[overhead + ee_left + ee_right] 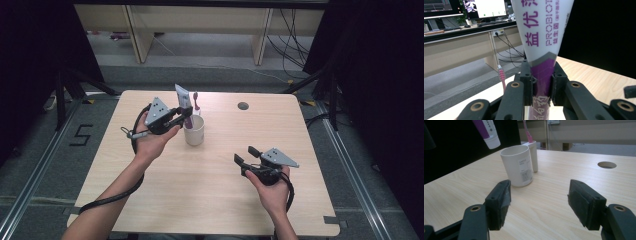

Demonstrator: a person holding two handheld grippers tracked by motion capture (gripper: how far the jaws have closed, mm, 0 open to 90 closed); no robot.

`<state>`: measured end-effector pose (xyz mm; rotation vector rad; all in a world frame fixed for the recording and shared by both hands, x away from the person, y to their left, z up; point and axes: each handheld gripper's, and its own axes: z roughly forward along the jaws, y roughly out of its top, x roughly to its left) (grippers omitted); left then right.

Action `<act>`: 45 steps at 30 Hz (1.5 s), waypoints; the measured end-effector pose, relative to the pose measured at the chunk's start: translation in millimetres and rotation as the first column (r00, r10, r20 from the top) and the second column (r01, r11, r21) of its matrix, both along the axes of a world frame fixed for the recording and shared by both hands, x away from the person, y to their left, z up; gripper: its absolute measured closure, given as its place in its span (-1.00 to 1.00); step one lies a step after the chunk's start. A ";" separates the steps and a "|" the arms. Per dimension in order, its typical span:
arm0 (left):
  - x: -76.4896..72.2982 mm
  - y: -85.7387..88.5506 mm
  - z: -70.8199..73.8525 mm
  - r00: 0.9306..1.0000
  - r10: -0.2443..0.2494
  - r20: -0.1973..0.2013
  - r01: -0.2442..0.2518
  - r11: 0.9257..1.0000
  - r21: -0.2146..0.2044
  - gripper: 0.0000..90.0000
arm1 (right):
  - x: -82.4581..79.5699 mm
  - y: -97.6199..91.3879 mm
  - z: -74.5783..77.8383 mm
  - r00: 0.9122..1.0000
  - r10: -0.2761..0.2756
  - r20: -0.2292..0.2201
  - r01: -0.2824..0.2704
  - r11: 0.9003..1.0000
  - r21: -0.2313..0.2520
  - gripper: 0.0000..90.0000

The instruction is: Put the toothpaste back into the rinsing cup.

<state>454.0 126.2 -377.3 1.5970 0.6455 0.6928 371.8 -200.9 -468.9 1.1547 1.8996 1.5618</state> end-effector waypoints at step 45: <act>48.3 -20.0 -61.2 0.996 0.051 -0.076 -0.048 0.998 0.049 0.69 | -0.1 0.2 -5.8 1.000 0.002 -0.008 -0.002 1.000 0.002 -0.21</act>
